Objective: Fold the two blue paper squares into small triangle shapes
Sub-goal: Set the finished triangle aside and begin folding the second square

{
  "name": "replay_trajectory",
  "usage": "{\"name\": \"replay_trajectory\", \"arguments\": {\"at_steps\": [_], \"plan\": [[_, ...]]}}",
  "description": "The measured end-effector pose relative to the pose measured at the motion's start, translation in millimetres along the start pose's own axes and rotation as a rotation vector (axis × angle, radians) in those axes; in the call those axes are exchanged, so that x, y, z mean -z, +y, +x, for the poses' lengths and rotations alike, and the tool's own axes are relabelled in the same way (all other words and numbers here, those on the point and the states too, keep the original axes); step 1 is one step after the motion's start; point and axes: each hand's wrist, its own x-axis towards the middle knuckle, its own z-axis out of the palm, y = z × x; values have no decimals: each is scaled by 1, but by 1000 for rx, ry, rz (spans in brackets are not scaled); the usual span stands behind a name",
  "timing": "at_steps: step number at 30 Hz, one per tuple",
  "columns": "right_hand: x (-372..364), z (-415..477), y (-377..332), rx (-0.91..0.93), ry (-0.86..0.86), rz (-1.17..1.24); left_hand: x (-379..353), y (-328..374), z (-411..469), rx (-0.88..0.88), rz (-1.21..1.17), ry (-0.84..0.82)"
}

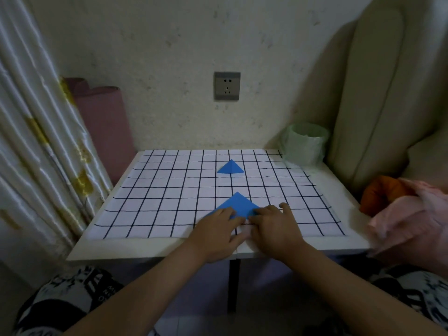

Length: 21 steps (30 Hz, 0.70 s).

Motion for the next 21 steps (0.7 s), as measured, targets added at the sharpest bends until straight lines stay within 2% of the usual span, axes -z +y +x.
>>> {"name": "replay_trajectory", "arguments": {"at_steps": [5, 14, 21], "plan": [[8, -8, 10, -94, 4, -62, 5, 7, 6, 8, 118, -97], [12, -20, 30, -232, 3, -79, 5, 20, 23, 33, 189, -227], [4, -22, 34, -221, 71, -29, 5, 16, 22, 37, 148, -165]]}}
